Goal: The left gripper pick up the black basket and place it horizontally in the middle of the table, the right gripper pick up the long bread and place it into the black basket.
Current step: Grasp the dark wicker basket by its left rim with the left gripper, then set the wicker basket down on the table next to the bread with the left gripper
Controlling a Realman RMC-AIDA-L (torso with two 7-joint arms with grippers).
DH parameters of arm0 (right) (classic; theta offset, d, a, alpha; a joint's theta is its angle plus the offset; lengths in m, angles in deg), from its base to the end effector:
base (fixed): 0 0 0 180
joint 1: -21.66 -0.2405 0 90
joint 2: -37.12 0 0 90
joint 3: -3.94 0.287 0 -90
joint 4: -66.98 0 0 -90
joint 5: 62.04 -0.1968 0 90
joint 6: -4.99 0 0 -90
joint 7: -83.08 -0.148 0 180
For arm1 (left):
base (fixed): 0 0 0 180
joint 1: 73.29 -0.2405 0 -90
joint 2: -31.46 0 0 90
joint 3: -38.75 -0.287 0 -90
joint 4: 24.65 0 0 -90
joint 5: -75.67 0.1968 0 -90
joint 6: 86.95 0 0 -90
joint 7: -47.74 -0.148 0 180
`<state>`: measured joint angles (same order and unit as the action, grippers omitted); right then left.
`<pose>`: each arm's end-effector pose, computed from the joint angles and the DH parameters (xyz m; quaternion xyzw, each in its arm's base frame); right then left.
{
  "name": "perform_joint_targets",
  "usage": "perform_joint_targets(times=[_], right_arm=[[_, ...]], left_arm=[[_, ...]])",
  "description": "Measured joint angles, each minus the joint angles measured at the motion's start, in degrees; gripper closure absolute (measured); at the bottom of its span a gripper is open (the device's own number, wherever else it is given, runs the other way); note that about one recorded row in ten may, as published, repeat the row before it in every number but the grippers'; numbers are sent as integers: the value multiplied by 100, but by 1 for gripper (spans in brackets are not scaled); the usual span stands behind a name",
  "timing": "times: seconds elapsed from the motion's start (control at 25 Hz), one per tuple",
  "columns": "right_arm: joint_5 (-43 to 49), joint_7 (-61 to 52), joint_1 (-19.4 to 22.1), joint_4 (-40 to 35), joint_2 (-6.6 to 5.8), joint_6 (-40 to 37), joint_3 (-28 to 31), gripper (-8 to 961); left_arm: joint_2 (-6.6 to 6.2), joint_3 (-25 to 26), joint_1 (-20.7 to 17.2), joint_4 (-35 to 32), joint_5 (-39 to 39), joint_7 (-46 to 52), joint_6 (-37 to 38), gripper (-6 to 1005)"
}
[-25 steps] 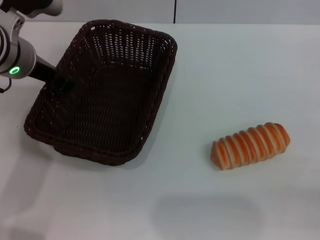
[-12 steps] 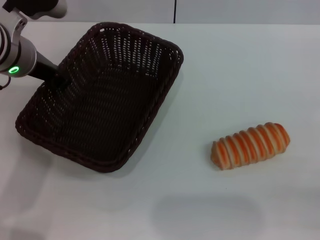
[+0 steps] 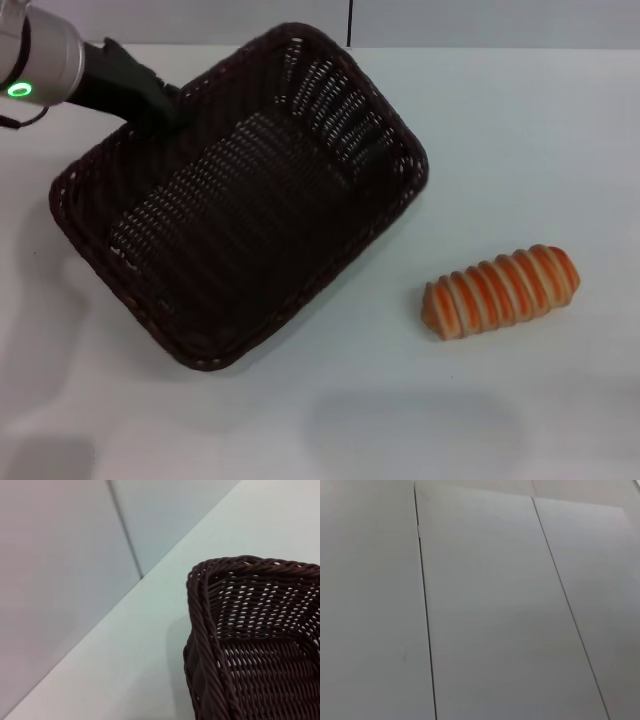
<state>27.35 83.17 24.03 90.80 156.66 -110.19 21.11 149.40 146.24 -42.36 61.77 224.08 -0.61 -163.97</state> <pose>0.3570 0.1289 0.0289 -0.4330 0.1620 0.3950 0.7939 -0.1987 0.3923 0.0371 -0.9250 -0.1841 0.0992 0.3172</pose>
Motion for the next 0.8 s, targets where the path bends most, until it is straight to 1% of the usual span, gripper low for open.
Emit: perform_joint_targets(times=[0.04,0.08,0.12,0.2,0.32,0.4,0.44,0.6,0.68,0.8], right_arm=[[0,0,1,2,0,-9,-22,137],[0,0,1,2,0,-9,-22,137],[0,0,1,7,0,-17,-43,137],[0,0,1,9,0,-18,-45,137],[0,-1,1,11,0,-34,-51,137],[0,0,4,10,0,-63,-55,137],[0,-1,6,10,0,-74,-60,137],[0,-1,9,8,0,-82,-80,137],[0,-1,10,8,0,-87,-114,136],[0,0,5,8,-7,-90,-137,136]], left_arm=[[0,0,0,0,0,0,0,766],[-6,236,241,-192,-159,-381,-231,775],[-5,330,322,-267,-235,-505,-310,785],[-5,330,322,-267,-235,-505,-310,792],[-11,654,601,-547,-601,-945,-621,802],[-11,708,631,-576,-640,-994,-660,805],[-12,975,801,-730,-818,-1227,-868,805],[-21,1108,925,-848,-874,-1328,-959,805],[-39,1198,1077,-1003,-903,-1466,-1071,805],[-52,1216,1183,-1139,-940,-1567,-1145,804]])
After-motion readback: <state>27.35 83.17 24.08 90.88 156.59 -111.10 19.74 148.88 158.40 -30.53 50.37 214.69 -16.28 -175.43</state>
